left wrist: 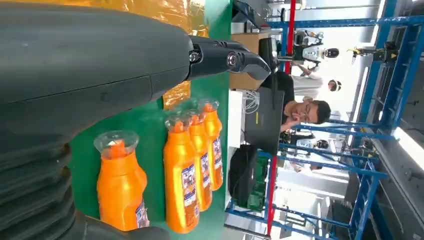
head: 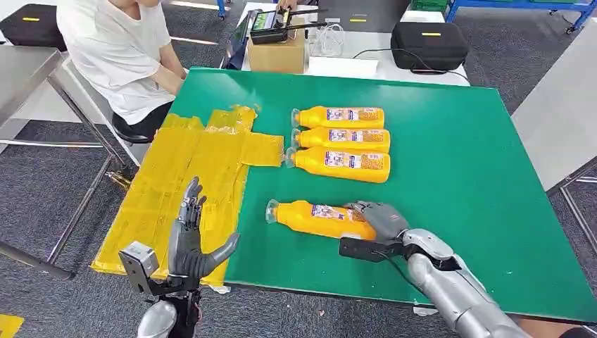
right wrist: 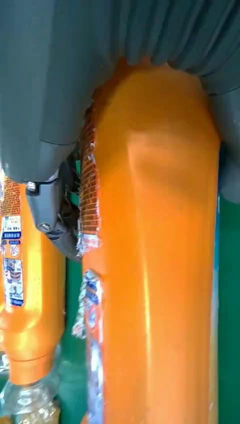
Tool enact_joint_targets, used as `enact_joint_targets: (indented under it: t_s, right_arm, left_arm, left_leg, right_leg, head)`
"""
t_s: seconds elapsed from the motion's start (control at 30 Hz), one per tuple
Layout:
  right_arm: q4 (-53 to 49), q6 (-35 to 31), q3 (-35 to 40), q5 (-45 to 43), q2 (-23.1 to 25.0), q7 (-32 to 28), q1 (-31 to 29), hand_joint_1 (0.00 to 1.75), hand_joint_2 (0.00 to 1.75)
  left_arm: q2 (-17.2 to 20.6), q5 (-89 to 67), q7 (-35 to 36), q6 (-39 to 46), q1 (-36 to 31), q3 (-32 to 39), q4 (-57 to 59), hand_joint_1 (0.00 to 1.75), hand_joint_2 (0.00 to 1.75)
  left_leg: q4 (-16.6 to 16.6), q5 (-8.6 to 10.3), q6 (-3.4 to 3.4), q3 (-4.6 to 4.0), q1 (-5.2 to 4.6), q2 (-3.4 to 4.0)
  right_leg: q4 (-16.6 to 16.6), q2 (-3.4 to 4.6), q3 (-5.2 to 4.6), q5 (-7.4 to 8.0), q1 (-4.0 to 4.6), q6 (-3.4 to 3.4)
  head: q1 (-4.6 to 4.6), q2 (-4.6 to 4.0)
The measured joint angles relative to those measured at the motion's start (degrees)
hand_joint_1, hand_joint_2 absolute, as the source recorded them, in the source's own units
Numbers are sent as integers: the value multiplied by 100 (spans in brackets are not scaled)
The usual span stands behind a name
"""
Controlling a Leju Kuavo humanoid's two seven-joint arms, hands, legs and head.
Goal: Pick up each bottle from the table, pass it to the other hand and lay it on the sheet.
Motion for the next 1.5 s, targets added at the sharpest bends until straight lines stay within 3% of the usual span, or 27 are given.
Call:
enact_joint_targets:
  t_s: [0.2,0.33,0.57,0.77,0.87,1.0,1.2,1.33,1.5]
  right_arm:
    - [-11,-218,-67,-292,2,-170,151,175,175]
    - [-572,-718,-578,-736,131,-500,841,175,175]
    - [-2167,-1561,-1736,-1262,814,-993,2120,175,175]
    - [-3012,-1698,-2280,-1607,1270,-1246,2628,161,175]
    - [-3281,-1735,-2420,-1793,1462,-1382,2800,175,175]
    - [-3434,-1618,-2483,-2015,1639,-1458,2870,175,175]
    - [-3190,-843,-2182,-1779,1825,-1635,2569,175,175]
    - [-2717,-1430,-1581,-559,2021,-1654,2121,175,175]
    - [-2442,-1193,-1130,-842,2201,-1753,1796,175,175]
  left_arm:
    - [20,7,-9,9,5,-2,-2,0,175]
    - [24,83,-17,68,79,2,-41,0,175]
    - [24,116,22,173,193,-46,-109,0,175]
    - [20,254,98,212,235,-129,-109,0,175]
    - [22,374,168,109,245,-212,-109,0,175]
    - [72,638,243,-580,249,-439,-77,0,175]
    - [280,645,162,-1733,157,-940,39,0,175]
    - [339,588,247,-1927,-16,-1104,153,0,175]
    - [380,725,269,-2126,-175,-1108,197,0,175]
  left_leg:
    - [0,0,0,-1,0,-2]
    - [-1,-1,0,-9,2,-6]
    - [-2,0,-1,-36,4,-11]
    - [-2,0,0,-33,0,-4]
    - [-2,0,0,-31,0,-3]
    - [-2,0,-1,-32,2,-3]
    - [-2,0,-1,-32,2,0]
    - [-2,3,-1,-28,4,-1]
    - [-2,3,-2,-30,4,-1]
  right_leg:
    - [-1,-2,0,0,0,0]
    - [0,-3,-3,-1,2,0]
    - [1,-21,-25,-2,4,0]
    - [0,-8,-26,-2,-1,0]
    - [0,-6,-27,-1,0,0]
    - [0,-6,-26,-1,1,0]
    - [2,-3,-26,-1,1,-1]
    - [4,-4,-23,-1,3,-1]
    - [4,-4,-23,-1,3,-1]
  head:
    - [0,0]
    - [-2,0]
    - [2,0]
    - [0,0]
    - [-2,0]
    - [-2,0]
    - [0,0]
    - [0,0]
    - [0,0]
